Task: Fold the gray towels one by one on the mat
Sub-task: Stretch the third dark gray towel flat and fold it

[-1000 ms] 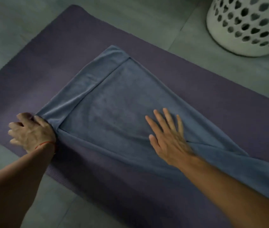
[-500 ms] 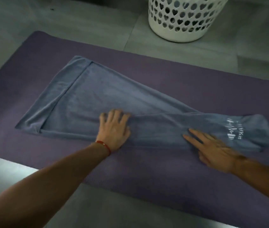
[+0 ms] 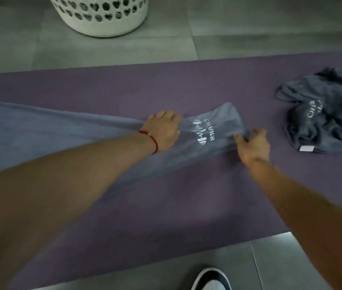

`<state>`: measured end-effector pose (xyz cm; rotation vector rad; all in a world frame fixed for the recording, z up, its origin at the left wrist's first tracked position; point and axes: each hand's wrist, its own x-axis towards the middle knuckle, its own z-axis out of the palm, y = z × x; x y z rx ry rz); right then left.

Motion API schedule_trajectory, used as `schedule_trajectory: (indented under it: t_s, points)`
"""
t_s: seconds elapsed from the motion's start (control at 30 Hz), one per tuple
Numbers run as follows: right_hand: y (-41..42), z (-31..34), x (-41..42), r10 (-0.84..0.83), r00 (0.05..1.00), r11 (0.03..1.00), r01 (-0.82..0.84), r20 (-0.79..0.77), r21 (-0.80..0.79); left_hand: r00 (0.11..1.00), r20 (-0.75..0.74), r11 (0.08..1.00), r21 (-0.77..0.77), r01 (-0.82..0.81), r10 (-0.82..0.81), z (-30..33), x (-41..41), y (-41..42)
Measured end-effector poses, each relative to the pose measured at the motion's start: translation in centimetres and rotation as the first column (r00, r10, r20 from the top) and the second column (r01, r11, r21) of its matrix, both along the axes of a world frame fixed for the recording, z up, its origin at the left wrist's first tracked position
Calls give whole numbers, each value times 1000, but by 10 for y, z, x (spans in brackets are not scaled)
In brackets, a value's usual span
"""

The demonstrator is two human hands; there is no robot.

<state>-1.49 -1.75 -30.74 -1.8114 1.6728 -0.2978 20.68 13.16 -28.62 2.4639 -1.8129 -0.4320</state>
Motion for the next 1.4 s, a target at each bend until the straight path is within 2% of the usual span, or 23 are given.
schedule_trajectory:
  t_s: [0.07, 0.17, 0.23, 0.27, 0.37, 0.43, 0.47, 0.53, 0.57, 0.63, 0.7, 0.8, 0.97, 1.03, 1.13, 1.23, 1.33, 1.4]
  points:
    - [-1, -12, 6, -154, 980, 987, 146, 127, 66, 996, -76, 993, 105, -48, 56, -8, 4, -27]
    - [-2, -18, 10, -142, 973, 988, 130, 180, 80, 986, -136, 984, 164, -72, 95, -19, -1, -50]
    - [-6, -12, 6, -59, 992, 997, 63, 116, -38, 987, -140, 993, 105, -59, 73, -23, -4, -54]
    - [-8, -5, 1, -42, 996, 995, 49, 80, -91, 980, -186, 997, 46, -56, 64, -22, -5, -53]
    - [-5, 14, -29, -87, 986, 988, 104, 142, -115, 961, -269, 986, -168, 21, -66, -14, -9, -42]
    - [14, 22, -57, -120, 975, 983, 144, 184, -118, 945, -250, 967, -196, 162, -209, -6, -15, -29]
    - [27, 26, -71, -132, 975, 983, 152, 179, -105, 939, -238, 963, -163, 215, -250, -5, -18, -23]
    - [51, 30, -101, -96, 993, 994, 99, 75, -38, 935, -251, 968, -72, 242, -252, -10, -22, -14]
    - [59, 32, -113, -46, 999, 999, 46, 0, 18, 925, -303, 974, -52, 222, -227, -13, -24, -11]
    - [65, 35, -128, 62, 992, 990, -47, -109, 134, 913, -368, 985, -69, 161, -175, -19, -28, -9]
    - [59, 34, -127, 167, 971, 974, -135, -172, 184, 929, -344, 990, -90, 111, -135, -23, -30, -13]
    - [51, 24, -109, 213, 969, 968, -192, -122, 164, 957, -283, 998, -1, 61, -59, -19, -36, -27]
    - [37, 5, -78, 67, 993, 976, -46, -93, 213, 990, -56, 963, 230, 137, -127, -13, -52, -50]
    - [33, 3, -73, 40, 997, 974, -26, -59, 225, 982, -64, 939, 286, 189, -178, -16, -55, -54]
    - [32, 3, -70, 142, 985, 974, -156, 95, 165, 955, -227, 958, 165, 233, -193, -11, -57, -62]
    - [20, 7, -70, 186, 957, 983, -179, 224, -48, 895, -429, 986, 47, 157, -122, 14, -42, -81]
    - [-4, 32, -59, 153, 941, 969, -84, 301, -230, 924, -372, 991, -129, 42, -88, 43, -12, -111]
    - [-18, 43, -51, 75, 900, 993, -26, 429, -118, 926, -376, 982, -182, -50, -23, 54, 5, -131]
